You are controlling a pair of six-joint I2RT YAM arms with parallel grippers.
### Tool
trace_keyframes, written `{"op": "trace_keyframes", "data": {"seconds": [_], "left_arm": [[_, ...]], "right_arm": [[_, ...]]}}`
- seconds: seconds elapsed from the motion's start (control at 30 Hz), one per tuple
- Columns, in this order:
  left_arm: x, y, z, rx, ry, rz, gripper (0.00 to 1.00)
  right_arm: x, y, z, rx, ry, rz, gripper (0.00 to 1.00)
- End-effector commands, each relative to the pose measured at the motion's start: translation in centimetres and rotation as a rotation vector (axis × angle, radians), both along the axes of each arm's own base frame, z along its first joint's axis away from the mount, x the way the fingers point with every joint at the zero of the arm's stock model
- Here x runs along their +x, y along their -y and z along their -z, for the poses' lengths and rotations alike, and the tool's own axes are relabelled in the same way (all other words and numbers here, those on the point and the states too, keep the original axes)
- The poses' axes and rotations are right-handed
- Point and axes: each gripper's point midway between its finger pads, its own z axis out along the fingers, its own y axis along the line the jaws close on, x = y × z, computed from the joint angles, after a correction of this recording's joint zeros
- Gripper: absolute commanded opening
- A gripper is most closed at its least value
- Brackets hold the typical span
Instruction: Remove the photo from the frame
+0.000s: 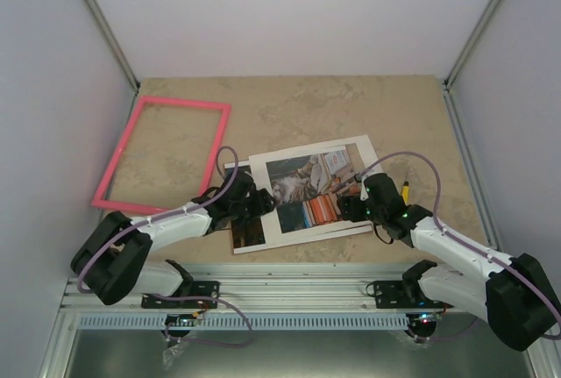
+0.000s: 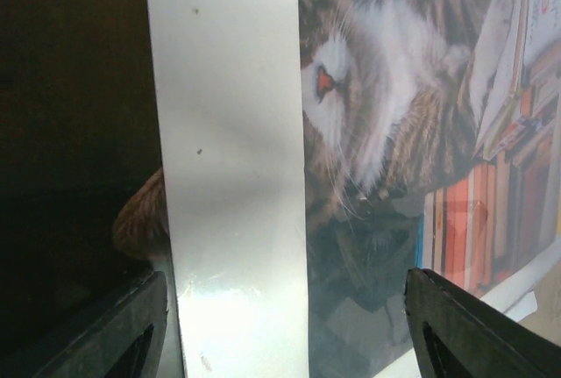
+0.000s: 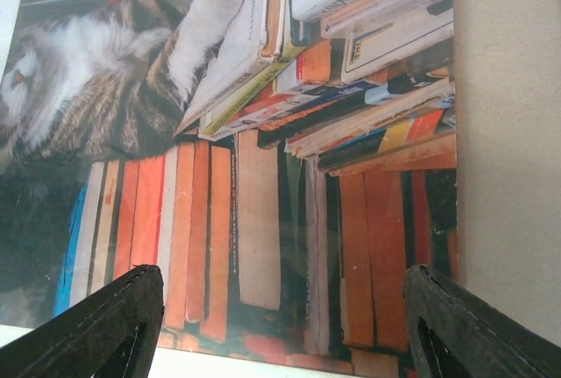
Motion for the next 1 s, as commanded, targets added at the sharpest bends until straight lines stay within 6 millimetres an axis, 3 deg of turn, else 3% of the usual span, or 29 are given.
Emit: {"op": "trace_keyframes", "data": {"seconds": [0.0,0.47,0.6,0.97], "left_arm": [[0.6,-0.7,-1.6,0.021,0.056,-0.037,0.78],[-1.7,-6.5,-2.5,0.024,0.056,-0.138,0.88],[-2.6,-8.1,-2.0,0.08,0.042,-0.157,0.9],[-5.0,-7.9,0.4,0.027,-0.044,-0.135,0.9]], "right_arm": [[0.0,-0.4,0.2,0.008,0.017,-0.021,0.76],[-0.5,-1.0,0.5,0.041,0.029,-0.059,0.76],[-0.7,-1.1,1.1,0.046,0.027,-0.071,0.76],[-0.9,-1.2,1.5,0.051,0.038,-0.086,0.76]]}}
